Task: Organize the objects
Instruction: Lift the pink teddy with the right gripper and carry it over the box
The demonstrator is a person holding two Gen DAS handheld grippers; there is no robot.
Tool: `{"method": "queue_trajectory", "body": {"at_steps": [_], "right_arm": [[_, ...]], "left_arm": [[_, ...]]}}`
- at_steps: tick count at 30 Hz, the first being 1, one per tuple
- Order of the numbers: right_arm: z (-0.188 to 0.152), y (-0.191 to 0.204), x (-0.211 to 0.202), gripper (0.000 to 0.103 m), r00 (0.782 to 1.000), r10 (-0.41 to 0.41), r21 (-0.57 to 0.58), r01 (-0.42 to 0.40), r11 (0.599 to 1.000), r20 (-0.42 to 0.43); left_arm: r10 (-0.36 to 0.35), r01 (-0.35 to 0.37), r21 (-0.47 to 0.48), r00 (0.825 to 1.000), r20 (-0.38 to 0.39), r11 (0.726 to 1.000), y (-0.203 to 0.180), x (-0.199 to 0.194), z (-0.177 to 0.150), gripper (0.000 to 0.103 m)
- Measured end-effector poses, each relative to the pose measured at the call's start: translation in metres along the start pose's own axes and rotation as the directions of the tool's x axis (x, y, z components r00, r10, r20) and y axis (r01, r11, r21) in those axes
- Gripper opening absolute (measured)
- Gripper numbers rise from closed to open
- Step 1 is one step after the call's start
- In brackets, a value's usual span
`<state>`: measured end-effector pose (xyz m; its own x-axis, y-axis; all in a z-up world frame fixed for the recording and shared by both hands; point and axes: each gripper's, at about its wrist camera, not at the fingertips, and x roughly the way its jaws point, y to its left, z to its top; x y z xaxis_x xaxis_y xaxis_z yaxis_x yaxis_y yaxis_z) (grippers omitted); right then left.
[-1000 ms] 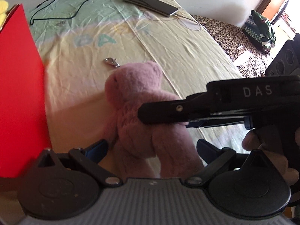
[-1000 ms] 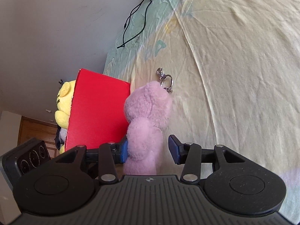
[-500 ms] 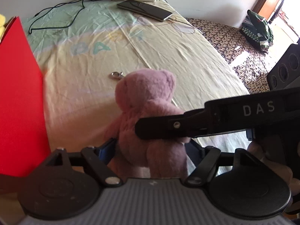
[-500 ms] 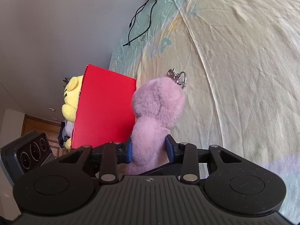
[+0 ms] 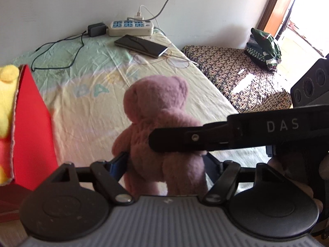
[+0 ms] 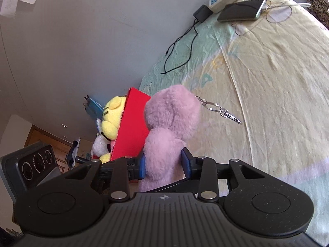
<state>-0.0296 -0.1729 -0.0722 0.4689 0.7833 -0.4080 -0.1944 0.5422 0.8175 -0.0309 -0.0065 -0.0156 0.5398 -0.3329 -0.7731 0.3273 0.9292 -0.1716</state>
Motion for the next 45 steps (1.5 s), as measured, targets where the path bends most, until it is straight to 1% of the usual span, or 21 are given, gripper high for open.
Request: {"method": "queue_trajectory", "body": {"at_steps": [6,13,16,20,24,30,33,35,37,41,45], "right_arm": [[0.002,0.032,-0.008,0.037,0.998,0.042,-0.066,-0.039,0.997,0.043],[-0.001,0.082,-0.002,0.037,0.991,0.093,-0.149,-0.079,0.986,0.093],[-0.004,0.106,0.007,0.037,0.987,0.116,-0.172,-0.096,0.98,0.108],[-0.007,0.14,0.025,0.037,0.981,0.156,-0.206,-0.13,0.97,0.117],[-0.009,0.175,0.048,0.037,0.973,0.194,-0.258,-0.157,0.953,0.124],[-0.01,0.212,0.088,0.037,0.959,0.255,-0.293,-0.211,0.933,0.123],[-0.01,0.22,0.107,0.037,0.953,0.279,-0.286,-0.237,0.928,0.116],[-0.011,0.22,0.12,0.037,0.952,0.284,-0.271,-0.246,0.931,0.113],[-0.012,0.219,0.134,0.037,0.956,0.271,-0.264,-0.234,0.936,0.11],[-0.015,0.21,0.156,0.037,0.972,0.211,-0.264,-0.177,0.948,0.106],[-0.015,0.2,0.167,0.036,0.982,0.157,-0.245,-0.127,0.961,0.107]], "left_arm": [[0.003,-0.003,-0.008,0.995,0.097,1.0,0.004,-0.041,0.002,0.074],[0.005,-0.005,0.0,0.977,0.214,1.0,0.024,-0.094,0.001,0.074],[0.011,-0.013,0.006,0.965,0.261,1.0,0.04,-0.12,-0.001,0.074],[0.016,-0.013,-0.011,0.947,0.322,1.0,0.069,-0.154,-0.004,0.074],[0.05,-0.05,-0.01,0.926,0.373,0.999,0.093,-0.184,-0.007,0.074],[0.098,-0.095,-0.028,0.9,0.425,0.995,0.131,-0.216,-0.01,0.074],[0.125,-0.122,-0.034,0.893,0.433,0.992,0.148,-0.223,-0.012,0.074],[0.14,-0.137,-0.037,0.894,0.426,0.99,0.16,-0.221,-0.013,0.074],[0.147,-0.144,-0.039,0.9,0.41,0.989,0.17,-0.214,-0.013,0.074],[0.148,-0.146,-0.034,0.921,0.36,0.989,0.183,-0.192,-0.015,0.074],[0.15,-0.149,-0.027,0.938,0.313,0.988,0.193,-0.167,-0.014,0.074]]}}
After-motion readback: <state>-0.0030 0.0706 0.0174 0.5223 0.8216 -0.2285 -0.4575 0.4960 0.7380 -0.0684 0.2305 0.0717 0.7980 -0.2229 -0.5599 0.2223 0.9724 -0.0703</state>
